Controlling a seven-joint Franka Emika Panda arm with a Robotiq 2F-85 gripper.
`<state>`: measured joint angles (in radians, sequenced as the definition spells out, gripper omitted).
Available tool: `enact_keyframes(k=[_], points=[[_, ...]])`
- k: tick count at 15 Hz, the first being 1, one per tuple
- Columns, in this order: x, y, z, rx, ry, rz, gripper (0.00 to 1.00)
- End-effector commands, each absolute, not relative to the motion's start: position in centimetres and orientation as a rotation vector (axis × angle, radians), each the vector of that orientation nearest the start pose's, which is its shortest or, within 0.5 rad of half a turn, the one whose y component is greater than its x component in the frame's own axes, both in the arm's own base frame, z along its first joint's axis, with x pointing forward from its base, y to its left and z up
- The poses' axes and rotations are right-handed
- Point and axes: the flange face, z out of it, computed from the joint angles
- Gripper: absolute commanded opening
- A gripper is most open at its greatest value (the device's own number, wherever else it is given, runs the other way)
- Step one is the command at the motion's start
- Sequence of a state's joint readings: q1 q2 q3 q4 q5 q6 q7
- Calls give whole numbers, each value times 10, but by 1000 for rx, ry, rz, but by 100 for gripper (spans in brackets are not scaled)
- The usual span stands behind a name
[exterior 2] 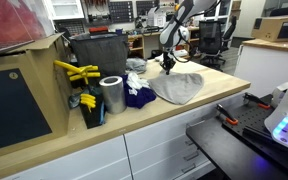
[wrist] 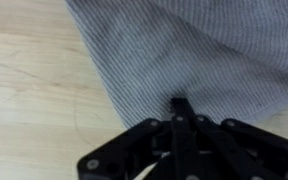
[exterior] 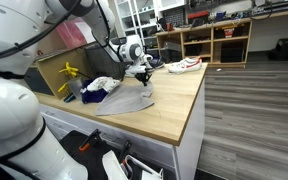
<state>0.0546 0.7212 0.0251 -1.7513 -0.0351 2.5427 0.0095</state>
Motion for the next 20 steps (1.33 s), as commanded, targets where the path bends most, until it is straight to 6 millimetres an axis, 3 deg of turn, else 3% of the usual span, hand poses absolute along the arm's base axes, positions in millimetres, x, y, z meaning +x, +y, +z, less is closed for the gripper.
enact_keyframes(k=[1,8,12,16,20], points=[[648,18,147,-3244,-203,-36,0],[633,-45,147,-3423,-317,14,0],[630,-70,151,-3495,-351,31,0],[635,-81,163,-3574,-354,0,0],[648,-72,189,-3617,-335,-100,0]])
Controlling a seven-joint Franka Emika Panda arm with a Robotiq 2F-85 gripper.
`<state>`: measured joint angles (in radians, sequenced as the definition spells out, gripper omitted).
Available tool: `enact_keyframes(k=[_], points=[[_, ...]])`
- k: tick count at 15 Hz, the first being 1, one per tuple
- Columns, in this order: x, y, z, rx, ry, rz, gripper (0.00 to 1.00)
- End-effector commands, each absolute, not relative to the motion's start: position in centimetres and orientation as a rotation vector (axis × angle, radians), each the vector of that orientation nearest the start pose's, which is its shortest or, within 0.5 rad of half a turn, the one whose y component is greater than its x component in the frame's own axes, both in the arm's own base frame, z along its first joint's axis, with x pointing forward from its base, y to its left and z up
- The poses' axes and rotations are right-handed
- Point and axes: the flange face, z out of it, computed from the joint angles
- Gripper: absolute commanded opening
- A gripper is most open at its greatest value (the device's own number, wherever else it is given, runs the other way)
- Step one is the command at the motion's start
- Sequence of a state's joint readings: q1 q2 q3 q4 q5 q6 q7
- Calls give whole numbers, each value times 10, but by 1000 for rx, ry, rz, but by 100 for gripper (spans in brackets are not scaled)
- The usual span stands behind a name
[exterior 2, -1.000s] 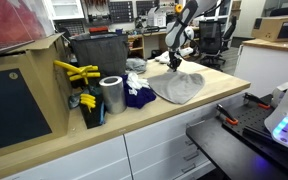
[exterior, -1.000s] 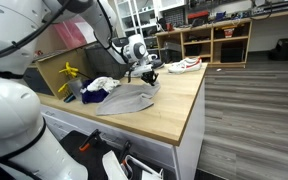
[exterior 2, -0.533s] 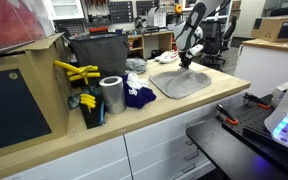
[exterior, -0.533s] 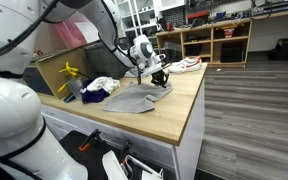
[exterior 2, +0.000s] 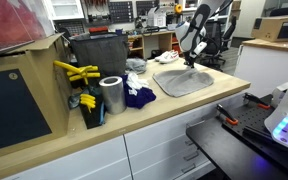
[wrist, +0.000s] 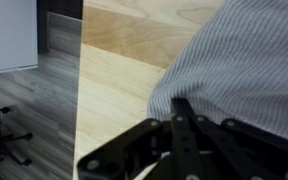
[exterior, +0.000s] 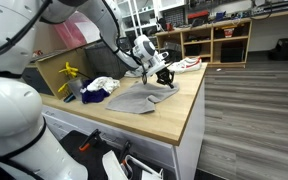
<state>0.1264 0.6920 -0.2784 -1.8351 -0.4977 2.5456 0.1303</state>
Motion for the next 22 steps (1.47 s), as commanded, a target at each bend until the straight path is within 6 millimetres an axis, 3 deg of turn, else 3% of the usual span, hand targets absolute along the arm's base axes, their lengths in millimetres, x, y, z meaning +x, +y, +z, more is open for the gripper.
enact_keyframes(k=[1,5,11,12,14,22], points=[[650,-66,198,-3607,-318,-126,0],[641,-39,237,-3545,-293,-143,0],[586,-16,259,-3394,-191,141,0],[574,-18,259,-3372,-161,200,26],[553,-27,259,-3346,-111,300,34],[484,-93,238,-3334,95,560,93]])
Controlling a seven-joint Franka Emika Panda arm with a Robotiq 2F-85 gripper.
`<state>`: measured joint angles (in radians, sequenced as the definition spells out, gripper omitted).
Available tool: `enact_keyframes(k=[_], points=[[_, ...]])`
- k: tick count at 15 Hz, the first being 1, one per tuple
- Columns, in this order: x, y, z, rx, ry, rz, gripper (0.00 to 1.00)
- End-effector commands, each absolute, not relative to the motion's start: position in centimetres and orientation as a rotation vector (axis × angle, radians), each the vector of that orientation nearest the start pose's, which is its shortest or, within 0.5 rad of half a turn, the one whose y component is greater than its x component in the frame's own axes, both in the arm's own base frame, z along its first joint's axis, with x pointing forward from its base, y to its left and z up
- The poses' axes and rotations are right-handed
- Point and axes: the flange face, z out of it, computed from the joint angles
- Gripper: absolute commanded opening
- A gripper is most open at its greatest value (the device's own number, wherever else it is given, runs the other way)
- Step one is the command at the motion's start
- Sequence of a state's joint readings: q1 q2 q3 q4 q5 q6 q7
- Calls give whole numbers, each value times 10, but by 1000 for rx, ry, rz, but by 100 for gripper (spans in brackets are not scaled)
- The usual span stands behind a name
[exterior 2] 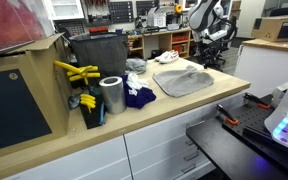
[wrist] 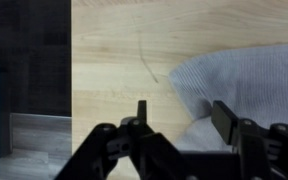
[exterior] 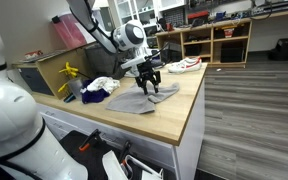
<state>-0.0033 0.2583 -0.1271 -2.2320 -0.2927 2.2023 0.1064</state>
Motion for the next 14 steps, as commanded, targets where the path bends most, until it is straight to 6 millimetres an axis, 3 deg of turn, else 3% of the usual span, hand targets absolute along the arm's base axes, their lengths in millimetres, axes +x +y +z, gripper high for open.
enact_keyframes(k=[1,6,14], points=[[478,-98,235,-3325,106,579,99],[460,-111,211,-3351,42,581,100],[462,-107,190,-3431,-122,459,100]])
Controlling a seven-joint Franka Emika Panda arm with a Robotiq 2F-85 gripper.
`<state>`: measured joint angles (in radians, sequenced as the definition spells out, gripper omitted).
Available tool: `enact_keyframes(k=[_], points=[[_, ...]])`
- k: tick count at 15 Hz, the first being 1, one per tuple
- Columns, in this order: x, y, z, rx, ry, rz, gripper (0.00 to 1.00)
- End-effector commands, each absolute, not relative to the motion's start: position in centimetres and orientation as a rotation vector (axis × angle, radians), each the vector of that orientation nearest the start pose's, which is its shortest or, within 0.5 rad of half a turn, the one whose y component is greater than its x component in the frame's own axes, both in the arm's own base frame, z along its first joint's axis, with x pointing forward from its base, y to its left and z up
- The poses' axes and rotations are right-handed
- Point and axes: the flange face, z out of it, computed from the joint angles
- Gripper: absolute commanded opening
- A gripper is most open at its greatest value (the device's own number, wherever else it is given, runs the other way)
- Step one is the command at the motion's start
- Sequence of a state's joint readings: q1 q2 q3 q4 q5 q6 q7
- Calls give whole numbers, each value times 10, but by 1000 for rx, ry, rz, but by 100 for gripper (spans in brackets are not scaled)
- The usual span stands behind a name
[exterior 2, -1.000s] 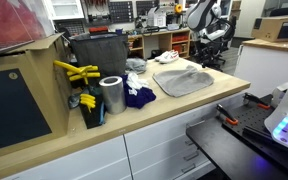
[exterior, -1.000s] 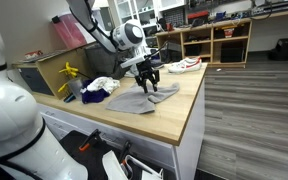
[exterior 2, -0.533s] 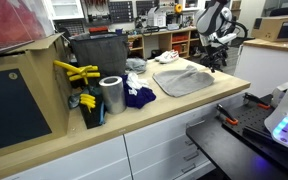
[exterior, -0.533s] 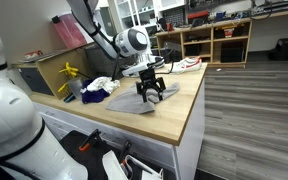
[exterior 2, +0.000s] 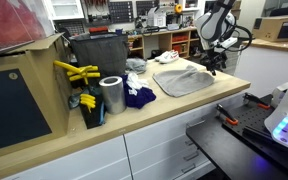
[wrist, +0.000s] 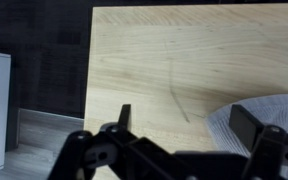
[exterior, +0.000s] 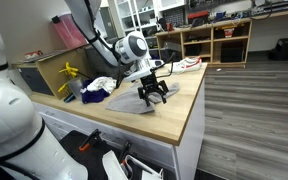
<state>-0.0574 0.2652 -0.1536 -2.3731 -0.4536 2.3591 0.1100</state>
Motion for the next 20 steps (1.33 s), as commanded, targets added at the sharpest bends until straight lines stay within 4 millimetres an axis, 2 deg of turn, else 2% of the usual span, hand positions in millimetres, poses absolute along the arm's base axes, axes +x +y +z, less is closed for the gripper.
enact_keyframes(k=[1,6,14,15,16,20], points=[[465,-105,188,-3440,-133,433,100],[480,-91,180,-3429,-149,315,100],[484,-68,157,-3385,-149,263,100],[484,-66,154,-3382,-153,261,75],[484,-65,152,-3379,-160,258,74],[483,-61,158,-3371,-141,252,42]])
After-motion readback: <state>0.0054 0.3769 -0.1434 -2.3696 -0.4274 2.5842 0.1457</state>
